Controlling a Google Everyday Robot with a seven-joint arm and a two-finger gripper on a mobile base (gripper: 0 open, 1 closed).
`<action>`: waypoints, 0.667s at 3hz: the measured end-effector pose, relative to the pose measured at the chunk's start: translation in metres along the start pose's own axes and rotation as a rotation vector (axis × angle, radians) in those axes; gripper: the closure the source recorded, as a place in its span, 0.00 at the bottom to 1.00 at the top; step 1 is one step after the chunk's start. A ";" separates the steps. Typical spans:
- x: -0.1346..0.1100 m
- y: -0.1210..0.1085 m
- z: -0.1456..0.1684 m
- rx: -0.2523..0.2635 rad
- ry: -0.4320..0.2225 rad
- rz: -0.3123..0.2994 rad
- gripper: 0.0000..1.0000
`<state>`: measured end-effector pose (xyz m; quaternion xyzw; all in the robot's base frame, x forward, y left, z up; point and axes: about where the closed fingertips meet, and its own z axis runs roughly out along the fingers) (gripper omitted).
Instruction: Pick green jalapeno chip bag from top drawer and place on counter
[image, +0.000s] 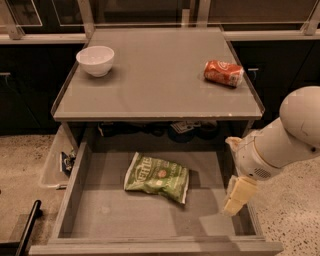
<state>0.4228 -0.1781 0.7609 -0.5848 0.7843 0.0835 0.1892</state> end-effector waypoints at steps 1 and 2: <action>0.000 0.000 0.000 0.000 0.000 0.000 0.00; -0.004 0.002 0.025 -0.025 -0.051 0.015 0.00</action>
Offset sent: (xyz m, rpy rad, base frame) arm 0.0102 0.0306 -0.0560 0.1503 0.0320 -0.0035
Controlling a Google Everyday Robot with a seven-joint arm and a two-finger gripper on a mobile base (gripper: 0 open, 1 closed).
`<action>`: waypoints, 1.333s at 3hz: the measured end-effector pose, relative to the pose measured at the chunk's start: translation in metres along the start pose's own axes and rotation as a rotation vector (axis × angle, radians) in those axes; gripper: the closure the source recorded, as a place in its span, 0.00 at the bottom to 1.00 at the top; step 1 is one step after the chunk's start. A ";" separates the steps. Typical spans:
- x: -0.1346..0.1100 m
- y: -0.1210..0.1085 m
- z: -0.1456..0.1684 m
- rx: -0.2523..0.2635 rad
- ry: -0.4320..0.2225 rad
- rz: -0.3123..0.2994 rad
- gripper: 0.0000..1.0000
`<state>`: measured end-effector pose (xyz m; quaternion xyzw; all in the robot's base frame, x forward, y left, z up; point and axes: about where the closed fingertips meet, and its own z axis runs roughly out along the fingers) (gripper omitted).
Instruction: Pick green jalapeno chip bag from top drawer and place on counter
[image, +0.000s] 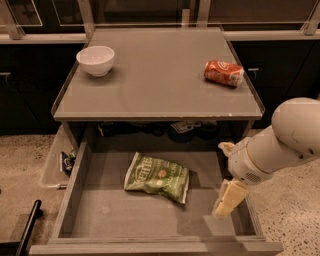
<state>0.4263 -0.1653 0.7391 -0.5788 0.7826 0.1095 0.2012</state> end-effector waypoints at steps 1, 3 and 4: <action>-0.005 0.002 0.030 -0.022 -0.067 0.015 0.00; -0.031 -0.001 0.085 -0.012 -0.210 -0.011 0.00; -0.036 -0.002 0.107 -0.021 -0.249 -0.028 0.00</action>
Offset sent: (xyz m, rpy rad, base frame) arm 0.0351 0.0663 -0.0672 0.2435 -0.0763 0.0090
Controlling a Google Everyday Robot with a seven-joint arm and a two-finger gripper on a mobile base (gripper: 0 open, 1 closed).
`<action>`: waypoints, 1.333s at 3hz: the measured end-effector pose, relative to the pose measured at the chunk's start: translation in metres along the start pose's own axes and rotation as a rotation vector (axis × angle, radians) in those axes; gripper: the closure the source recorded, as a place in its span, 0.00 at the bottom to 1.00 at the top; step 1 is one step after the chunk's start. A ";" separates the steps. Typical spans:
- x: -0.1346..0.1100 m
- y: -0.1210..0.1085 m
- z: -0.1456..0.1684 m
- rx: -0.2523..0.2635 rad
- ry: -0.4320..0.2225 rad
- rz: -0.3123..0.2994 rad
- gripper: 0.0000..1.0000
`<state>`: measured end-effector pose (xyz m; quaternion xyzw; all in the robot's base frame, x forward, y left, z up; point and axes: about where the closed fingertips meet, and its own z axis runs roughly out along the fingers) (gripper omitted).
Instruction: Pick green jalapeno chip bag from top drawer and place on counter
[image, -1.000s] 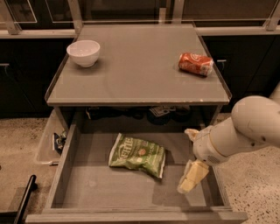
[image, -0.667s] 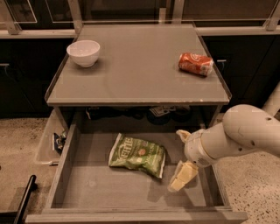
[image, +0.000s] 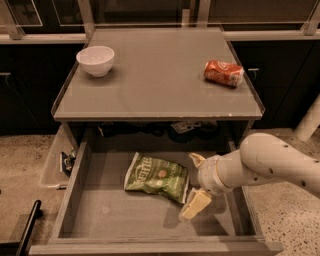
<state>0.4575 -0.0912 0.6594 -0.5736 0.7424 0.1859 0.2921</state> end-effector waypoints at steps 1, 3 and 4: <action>0.002 -0.002 0.019 -0.014 -0.016 -0.004 0.00; -0.001 -0.020 0.047 0.049 -0.031 -0.049 0.00; -0.009 -0.030 0.055 0.071 -0.049 -0.067 0.00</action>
Offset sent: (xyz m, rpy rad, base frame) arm 0.0249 0.0234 -0.0324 0.0304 -0.0577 0.0191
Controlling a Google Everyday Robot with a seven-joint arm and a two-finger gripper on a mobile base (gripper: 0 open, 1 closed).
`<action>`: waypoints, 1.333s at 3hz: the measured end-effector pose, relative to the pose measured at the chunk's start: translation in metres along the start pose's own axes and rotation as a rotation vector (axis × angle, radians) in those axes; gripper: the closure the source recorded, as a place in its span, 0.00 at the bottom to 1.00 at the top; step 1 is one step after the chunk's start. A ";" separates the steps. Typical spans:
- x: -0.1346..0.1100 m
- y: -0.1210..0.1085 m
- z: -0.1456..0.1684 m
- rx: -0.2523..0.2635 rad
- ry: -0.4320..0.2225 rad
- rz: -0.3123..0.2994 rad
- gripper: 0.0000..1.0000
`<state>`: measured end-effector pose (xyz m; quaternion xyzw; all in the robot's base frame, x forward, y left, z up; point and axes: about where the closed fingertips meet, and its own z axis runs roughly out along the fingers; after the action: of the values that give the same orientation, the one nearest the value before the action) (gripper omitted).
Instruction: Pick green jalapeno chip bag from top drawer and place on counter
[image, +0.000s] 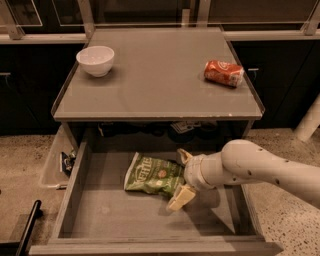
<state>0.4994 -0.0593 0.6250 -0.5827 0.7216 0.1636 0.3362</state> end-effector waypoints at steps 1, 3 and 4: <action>-0.005 -0.007 0.012 -0.004 -0.035 0.009 0.00; -0.006 -0.008 0.022 0.009 -0.064 0.021 0.00; -0.008 -0.009 0.034 0.009 -0.090 0.028 0.00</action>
Offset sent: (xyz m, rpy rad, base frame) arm 0.0092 0.0079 -0.0031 0.0320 -0.0014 0.0015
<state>0.5190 -0.0342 0.6072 -0.5630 0.7146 0.1910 0.3687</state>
